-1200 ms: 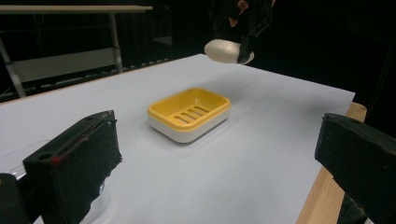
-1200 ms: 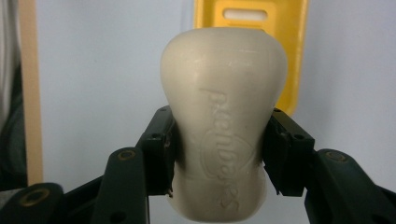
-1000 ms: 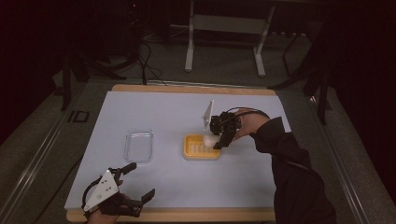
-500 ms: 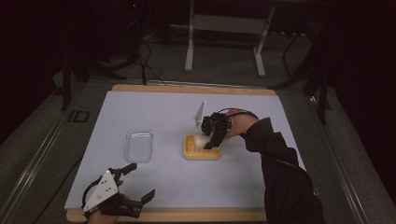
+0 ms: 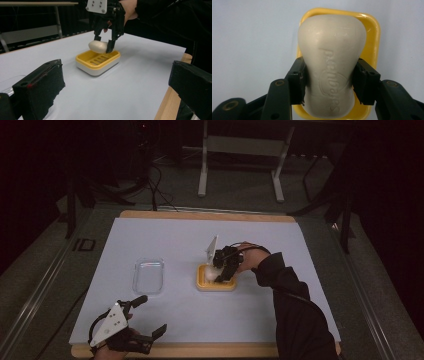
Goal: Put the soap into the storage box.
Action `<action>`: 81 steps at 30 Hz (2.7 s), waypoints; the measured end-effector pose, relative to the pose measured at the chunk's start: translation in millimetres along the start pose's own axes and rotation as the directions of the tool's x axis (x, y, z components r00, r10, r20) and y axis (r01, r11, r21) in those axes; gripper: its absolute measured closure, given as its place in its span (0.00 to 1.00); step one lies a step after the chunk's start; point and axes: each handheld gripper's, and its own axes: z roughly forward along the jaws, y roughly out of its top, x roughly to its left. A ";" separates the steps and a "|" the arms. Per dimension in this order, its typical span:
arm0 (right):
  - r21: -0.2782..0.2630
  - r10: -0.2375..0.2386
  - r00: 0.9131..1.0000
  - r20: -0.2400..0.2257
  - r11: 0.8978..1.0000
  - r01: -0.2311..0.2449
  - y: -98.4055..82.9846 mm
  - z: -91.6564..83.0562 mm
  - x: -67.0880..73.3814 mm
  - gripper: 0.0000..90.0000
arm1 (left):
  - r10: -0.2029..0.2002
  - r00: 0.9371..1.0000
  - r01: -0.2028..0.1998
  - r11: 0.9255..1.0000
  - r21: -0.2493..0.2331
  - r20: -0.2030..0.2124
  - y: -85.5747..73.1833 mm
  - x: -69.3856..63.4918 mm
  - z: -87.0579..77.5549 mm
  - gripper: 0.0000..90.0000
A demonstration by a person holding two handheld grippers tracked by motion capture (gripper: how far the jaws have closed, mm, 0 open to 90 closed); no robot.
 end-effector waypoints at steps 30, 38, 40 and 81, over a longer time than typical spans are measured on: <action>0.020 0.084 0.996 -0.009 0.996 -0.084 -8.7 36.2 -8.8 0.54 | -0.003 1.000 0.003 1.000 0.008 0.006 -0.6 0.4 1.1 0.00; 0.039 0.092 0.996 -0.009 0.995 -0.091 -6.5 33.7 -7.5 0.53 | -0.002 1.000 0.002 1.000 0.011 0.005 -0.6 0.5 1.7 0.00; 0.030 0.091 0.996 -0.009 0.995 -0.090 -5.8 29.9 -7.2 0.51 | -0.001 1.000 0.001 1.000 0.012 0.005 -0.6 0.4 1.8 0.00; -0.238 0.482 0.846 0.228 0.870 -0.432 -57.2 -28.9 12.9 0.15 | -0.010 1.000 0.010 1.000 0.020 -0.004 -1.2 0.4 1.4 0.00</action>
